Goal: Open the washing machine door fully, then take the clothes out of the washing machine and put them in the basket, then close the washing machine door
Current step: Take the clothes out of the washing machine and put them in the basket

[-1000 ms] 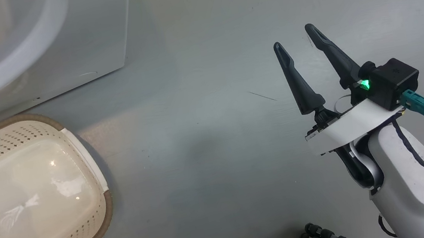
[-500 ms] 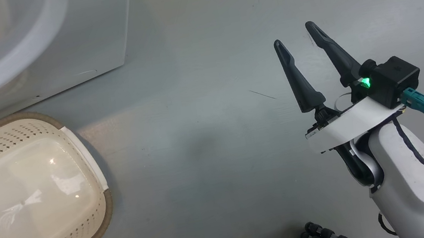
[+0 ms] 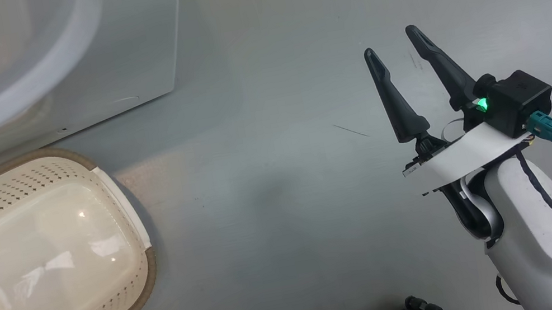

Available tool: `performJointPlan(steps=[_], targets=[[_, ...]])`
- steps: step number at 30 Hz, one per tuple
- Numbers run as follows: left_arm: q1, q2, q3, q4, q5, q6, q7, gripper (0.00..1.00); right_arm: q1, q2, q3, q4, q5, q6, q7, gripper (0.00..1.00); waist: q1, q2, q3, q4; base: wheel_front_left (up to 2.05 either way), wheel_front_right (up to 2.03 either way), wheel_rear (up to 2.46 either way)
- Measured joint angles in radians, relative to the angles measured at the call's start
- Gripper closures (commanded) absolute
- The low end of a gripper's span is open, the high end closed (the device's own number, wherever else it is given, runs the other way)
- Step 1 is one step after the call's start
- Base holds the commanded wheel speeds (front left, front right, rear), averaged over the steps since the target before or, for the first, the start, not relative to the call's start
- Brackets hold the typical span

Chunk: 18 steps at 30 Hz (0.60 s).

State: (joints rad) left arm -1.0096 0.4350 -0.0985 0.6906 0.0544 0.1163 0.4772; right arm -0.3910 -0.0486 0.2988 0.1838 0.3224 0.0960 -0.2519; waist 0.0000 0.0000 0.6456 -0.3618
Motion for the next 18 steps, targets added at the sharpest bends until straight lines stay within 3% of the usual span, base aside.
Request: performJointPlan(steps=[7,18], targets=[[0.009,-0.024,-0.006,0.022,-0.009,0.000,-0.088,1.00,0.000,0.000,-0.018,0.008,-0.011,0.000,0.000,0.00,0.0000,0.0000,-0.037,0.020,0.00,0.00,0.00],[0.090,-0.126,0.001,0.065,-0.078,-0.008,-0.245,1.00,0.010,-0.002,-0.036,0.036,-0.036,0.000,0.000,0.00,0.0000,0.0000,-0.125,0.063,0.00,0.00,0.00]])
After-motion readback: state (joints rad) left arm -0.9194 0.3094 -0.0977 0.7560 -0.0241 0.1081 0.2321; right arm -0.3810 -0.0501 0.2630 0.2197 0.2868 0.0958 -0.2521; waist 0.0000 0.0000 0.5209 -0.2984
